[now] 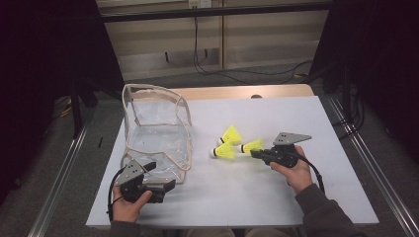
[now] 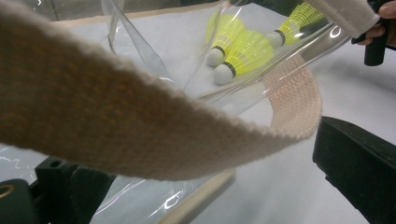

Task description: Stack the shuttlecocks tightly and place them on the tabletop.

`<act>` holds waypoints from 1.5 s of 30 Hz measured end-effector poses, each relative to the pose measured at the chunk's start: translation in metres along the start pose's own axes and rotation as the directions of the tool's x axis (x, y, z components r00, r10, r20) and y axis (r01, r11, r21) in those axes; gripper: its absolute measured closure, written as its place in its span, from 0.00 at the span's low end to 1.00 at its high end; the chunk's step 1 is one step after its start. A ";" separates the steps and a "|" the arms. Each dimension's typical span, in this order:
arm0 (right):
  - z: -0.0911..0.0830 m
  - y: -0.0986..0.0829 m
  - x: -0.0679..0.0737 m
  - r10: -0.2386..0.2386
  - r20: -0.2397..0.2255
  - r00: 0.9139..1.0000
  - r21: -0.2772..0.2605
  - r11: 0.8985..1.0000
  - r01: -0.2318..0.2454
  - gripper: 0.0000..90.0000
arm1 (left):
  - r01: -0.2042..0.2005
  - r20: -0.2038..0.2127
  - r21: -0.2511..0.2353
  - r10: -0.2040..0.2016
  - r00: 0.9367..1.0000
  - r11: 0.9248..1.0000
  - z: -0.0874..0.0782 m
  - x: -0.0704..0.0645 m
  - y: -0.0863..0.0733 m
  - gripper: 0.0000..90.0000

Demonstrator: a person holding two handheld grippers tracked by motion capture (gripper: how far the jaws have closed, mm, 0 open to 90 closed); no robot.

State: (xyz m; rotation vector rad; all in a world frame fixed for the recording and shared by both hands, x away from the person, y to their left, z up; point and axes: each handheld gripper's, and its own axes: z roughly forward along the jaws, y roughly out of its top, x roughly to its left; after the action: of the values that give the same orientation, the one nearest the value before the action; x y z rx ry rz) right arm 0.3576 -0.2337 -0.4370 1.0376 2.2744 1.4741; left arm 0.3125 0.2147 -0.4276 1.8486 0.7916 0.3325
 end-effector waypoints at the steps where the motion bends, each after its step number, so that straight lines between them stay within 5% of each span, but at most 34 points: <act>1: 0.000 0.000 0.000 -0.001 -0.002 1.000 -0.001 1.000 0.001 1.00 | 0.000 0.000 0.000 0.000 1.000 1.000 0.000 0.000 0.000 0.03; 45: 0.016 0.004 0.002 -0.017 -0.005 1.000 0.015 1.000 0.017 1.00 | 0.001 0.000 0.000 -0.001 1.000 1.000 0.000 0.000 0.000 0.03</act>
State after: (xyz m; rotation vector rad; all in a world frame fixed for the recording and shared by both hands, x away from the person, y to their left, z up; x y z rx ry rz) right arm 0.3668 -0.2207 -0.4405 1.0170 2.2958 1.4560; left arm 0.3127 0.2147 -0.4276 1.8478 0.7925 0.3319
